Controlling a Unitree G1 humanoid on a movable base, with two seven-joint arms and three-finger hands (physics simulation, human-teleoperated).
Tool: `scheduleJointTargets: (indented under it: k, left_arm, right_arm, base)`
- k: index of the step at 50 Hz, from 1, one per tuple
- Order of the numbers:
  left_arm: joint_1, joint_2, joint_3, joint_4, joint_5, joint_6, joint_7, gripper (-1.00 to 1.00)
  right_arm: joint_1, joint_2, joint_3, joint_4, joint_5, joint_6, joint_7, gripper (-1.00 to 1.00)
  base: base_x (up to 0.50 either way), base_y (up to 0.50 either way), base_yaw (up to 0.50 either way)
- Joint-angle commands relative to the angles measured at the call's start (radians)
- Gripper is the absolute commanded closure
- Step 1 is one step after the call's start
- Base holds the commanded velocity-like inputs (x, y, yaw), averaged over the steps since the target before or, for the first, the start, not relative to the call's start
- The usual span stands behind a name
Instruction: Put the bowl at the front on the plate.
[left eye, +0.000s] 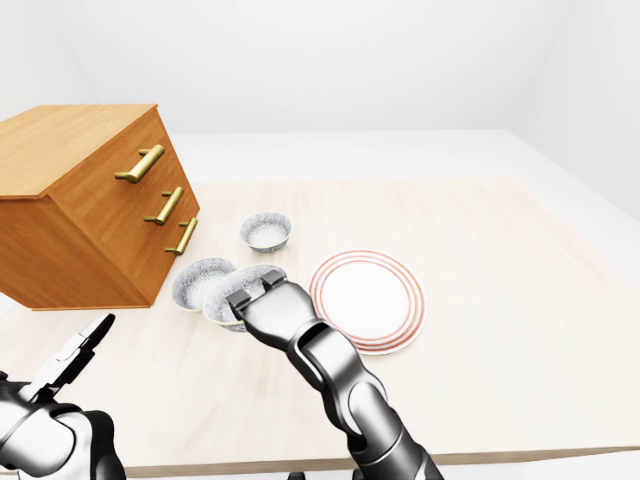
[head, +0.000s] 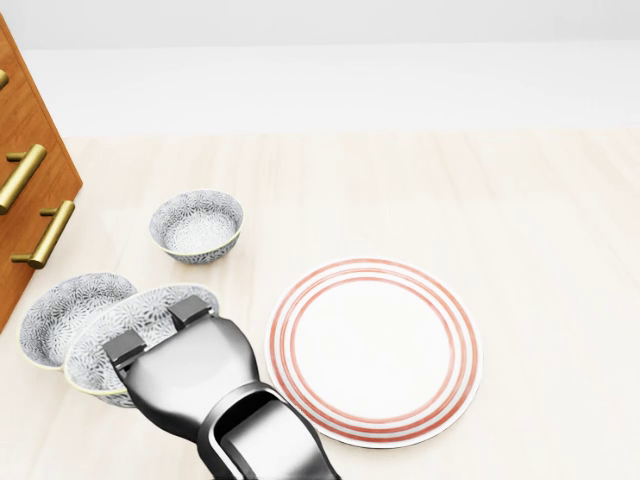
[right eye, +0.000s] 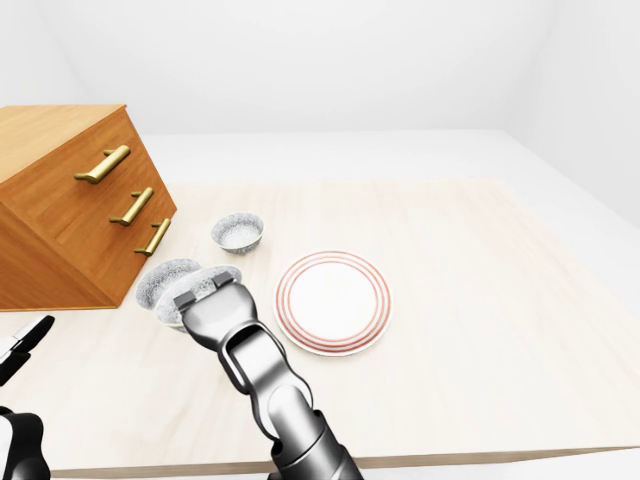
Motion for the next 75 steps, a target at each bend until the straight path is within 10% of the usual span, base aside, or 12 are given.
scheduleJointTargets:
  k: [1,5,35,61,75]
  left_arm:
    - [0.005,0.002,0.004,-0.018,-0.013,0.0,0.0,-1.0]
    - [-0.003,0.002,-0.002,0.007,-0.01,0.0,0.0,-1.0]
    - [-0.001,0.003,0.001,0.0,-0.014,0.0,0.0,-1.0]
    - [-0.001,0.004,0.006,-0.015,-0.025,0.0,0.0,-1.0]
    - [-0.001,0.001,0.009,-0.024,-0.023,0.0,0.0,-1.0]
  right_arm:
    - [-0.027,-0.001,-0.045,-0.003,-0.086,-0.009,-0.046,1.0]
    - [-0.034,0.004,-0.058,-0.007,-0.135,0.042,-0.046,1.0]
    - [-0.004,-0.013,-0.037,-0.048,-0.063,0.023,-0.127,1.0]
    - [0.041,-0.111,-0.159,-0.245,-0.082,0.138,-0.119,1.0]
    - [0.097,-0.147,-0.182,-0.293,-0.091,0.138,-0.163,1.0]
  base:
    - [0.0,0.0,0.0]
    - [0.0,0.0,0.0]
    - [0.0,0.0,0.0]
    - [0.0,0.0,0.0]
    - [0.0,0.0,0.0]
